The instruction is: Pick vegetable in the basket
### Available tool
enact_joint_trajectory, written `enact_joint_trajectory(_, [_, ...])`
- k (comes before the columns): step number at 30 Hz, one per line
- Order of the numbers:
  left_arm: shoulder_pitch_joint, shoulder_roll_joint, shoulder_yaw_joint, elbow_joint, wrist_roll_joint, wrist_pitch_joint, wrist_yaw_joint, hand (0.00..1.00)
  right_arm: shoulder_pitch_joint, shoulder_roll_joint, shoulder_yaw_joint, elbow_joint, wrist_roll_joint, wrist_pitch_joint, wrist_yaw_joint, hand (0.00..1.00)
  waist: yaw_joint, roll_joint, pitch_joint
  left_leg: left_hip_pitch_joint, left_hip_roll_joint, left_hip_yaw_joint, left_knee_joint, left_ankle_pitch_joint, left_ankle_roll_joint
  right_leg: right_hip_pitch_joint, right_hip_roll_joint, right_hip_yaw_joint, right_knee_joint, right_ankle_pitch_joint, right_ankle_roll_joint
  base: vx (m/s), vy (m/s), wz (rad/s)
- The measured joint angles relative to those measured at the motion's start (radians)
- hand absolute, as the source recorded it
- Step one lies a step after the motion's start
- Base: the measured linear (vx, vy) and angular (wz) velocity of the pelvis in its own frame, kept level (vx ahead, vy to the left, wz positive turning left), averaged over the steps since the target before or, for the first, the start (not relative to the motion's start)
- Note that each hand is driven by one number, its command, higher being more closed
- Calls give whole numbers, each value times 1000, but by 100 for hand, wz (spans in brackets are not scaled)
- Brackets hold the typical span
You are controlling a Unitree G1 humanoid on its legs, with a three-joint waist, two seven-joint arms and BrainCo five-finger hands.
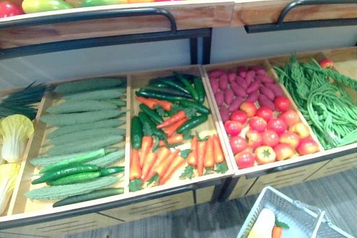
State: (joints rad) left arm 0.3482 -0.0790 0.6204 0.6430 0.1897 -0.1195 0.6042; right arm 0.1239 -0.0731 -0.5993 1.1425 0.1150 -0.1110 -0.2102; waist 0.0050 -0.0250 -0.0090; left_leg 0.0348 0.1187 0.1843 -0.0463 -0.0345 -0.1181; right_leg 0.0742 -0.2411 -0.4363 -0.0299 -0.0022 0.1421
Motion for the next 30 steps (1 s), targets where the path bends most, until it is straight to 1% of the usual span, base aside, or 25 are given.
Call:
enact_joint_trajectory(1, [0,-2,22,37,-16,0,-5,0,0,2,-11,2,0,1,-1,100,0,-2,-2,0,0,-4,-8,5,0,0,1,-4,0,-1,0,0,-34,20])
enact_joint_trajectory(2, [-1,-8,82,126,-47,4,-21,0,-5,2,-31,8,-3,3,-4,100,1,3,-5,4,-1,-6,-23,13,-1,-1,2,-7,0,-1,0,4,-13,10])
enact_joint_trajectory(4, [0,-12,126,201,-89,21,-24,0,-10,2,-57,12,-12,5,-11,100,2,2,-3,3,-1,-8,-25,16,0,-2,2,-7,-1,-1,0,3,-5,3])
enact_joint_trajectory(5, [2,-13,132,231,-105,33,-29,0,-10,2,-63,13,-19,9,-17,100,2,3,-4,3,-1,-8,-25,17,-1,-1,2,-7,-1,-1,0,0,0,0])
enact_joint_trajectory(7, [3,-11,131,267,-105,39,-46,0,-14,2,-63,13,-19,13,-23,100,2,4,-4,4,-1,-8,-27,20,-1,-1,2,-6,-1,-1,0,0,0,0])
enact_joint_trajectory(9, [-20,8,109,319,-84,67,-113,0,-23,1,-62,17,-31,16,-23,100,-1,4,-4,11,-1,-6,-40,27,-2,-1,4,-3,-1,-1,0,0,0,0])
enact_joint_trajectory(10, [-29,15,102,332,-74,76,-132,0,-25,1,-62,19,-39,17,-23,100,-1,4,-3,13,0,-5,-41,27,-2,-1,5,-1,-1,-1,0,2,-9,-6])
enact_joint_trajectory(11, [-39,28,86,348,-61,85,-178,0,-27,-1,-61,22,-42,17,-20,100,-1,4,-3,16,0,-2,-42,27,-3,0,5,2,0,-1,0,3,-6,-9])
enact_joint_trajectory(13, [-57,59,35,375,-49,87,-267,0,-40,-11,-60,40,-69,19,-9,100,-7,3,-3,22,0,6,-46,27,-3,-1,5,10,0,0,1,3,-7,-10])
enact_joint_trajectory(14, [-65,68,23,383,-45,87,-291,0,-42,-14,-58,42,-73,20,-3,100,-8,3,-3,23,1,8,-47,28,-3,-3,5,12,0,0,1,5,-7,-10])
enact_joint_trajectory(16, [-77,95,-33,394,-7,86,-362,0,-51,-24,-38,43,-88,27,18,100,-6,3,-3,29,3,29,-48,26,-5,-14,7,36,1,1,2,9,-5,-25])
enact_joint_trajectory(18, [-87,108,-80,394,35,85,-400,0,-59,-30,-21,43,-101,37,29,100,-9,2,-2,32,6,51,-48,24,-7,-26,11,57,1,3,6,13,-8,-32])
enact_joint_trajectory(19, [-93,112,-106,395,63,84,-413,0,-64,-31,-19,43,-114,39,36,100,-14,2,-2,37,9,59,-48,22,-10,-27,13,65,1,4,7,19,-19,-27])
enact_joint_trajectory(22, [-108,119,-156,404,83,79,-415,0,-68,-30,-11,43,-115,39,47,100,-28,1,-2,43,14,75,-48,18,-15,-33,18,81,1,5,7,18,-17,-18])
enact_joint_trajectory(27, [-116,123,-204,424,98,79,-415,0,-71,-30,-12,43,-115,39,49,100,-31,-1,4,74,21,120,-48,4,-22,-34,28,124,1,5,8,15,-12,-29])
enact_joint_trajectory(30, [-110,124,-226,426,100,79,-415,0,-73,-30,-17,42,-115,39,53,100,-30,0,10,99,27,164,-32,-19,-27,-37,33,168,9,5,8,16,-5,-42])
